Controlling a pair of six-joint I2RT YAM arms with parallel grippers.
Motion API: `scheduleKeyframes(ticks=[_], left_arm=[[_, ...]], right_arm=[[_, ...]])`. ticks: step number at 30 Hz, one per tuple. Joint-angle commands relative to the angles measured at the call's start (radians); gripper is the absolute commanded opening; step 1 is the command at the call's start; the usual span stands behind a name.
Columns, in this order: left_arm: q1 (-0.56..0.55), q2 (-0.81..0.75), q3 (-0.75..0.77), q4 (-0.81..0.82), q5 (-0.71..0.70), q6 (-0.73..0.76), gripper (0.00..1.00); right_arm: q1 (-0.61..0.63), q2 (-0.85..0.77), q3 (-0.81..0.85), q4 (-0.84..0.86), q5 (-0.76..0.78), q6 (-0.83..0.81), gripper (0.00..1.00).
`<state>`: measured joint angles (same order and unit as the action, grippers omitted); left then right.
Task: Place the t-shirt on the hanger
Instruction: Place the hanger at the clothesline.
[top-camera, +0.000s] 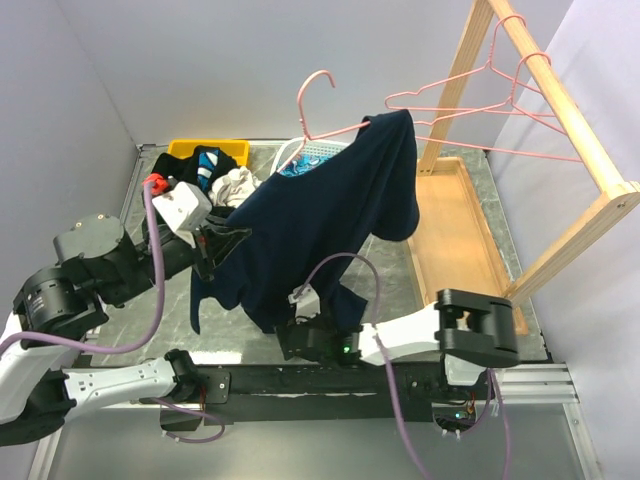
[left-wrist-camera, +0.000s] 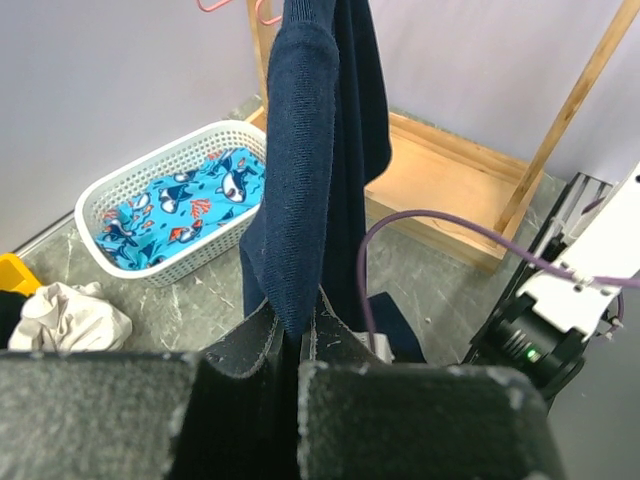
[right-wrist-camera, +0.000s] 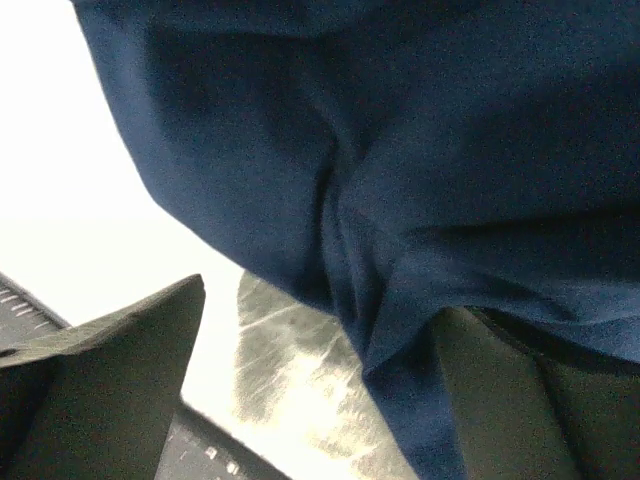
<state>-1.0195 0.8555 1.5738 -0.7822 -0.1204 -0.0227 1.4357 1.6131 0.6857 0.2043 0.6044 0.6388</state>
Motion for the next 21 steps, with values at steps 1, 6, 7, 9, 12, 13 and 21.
scheduleKeyframes(ticks=[1, 6, 7, 9, 12, 13, 21], left_arm=[[-0.001, -0.003, 0.035, 0.127, 0.033, -0.014, 0.01], [-0.001, -0.018, 0.031, 0.116, 0.054, -0.016, 0.01], [-0.001, -0.021, 0.032, 0.11, 0.06, -0.014, 0.01], [-0.001, -0.021, 0.04, 0.104, 0.083, -0.011, 0.01], [-0.001, -0.009, 0.051, 0.092, 0.111, -0.005, 0.01], [-0.001, -0.004, 0.051, 0.09, 0.113, -0.003, 0.01], [-0.001, 0.042, 0.032, 0.147, 0.16, -0.008, 0.01]], right_arm=[[-0.012, 0.082, 0.077, -0.19, 0.083, 0.151, 0.8], [-0.046, 0.054, 0.1, -0.385, 0.161, 0.303, 0.0], [-0.049, 0.024, 0.109, -0.438, 0.185, 0.338, 0.0], [-0.049, -0.016, 0.153, -0.669, 0.282, 0.503, 0.0], [-0.061, -0.105, 0.222, -1.005, 0.368, 0.758, 0.0], [-0.067, -0.139, 0.238, -1.084, 0.374, 0.819, 0.0], [-0.268, -0.304, 0.284, -1.41, 0.436, 1.017, 0.0]])
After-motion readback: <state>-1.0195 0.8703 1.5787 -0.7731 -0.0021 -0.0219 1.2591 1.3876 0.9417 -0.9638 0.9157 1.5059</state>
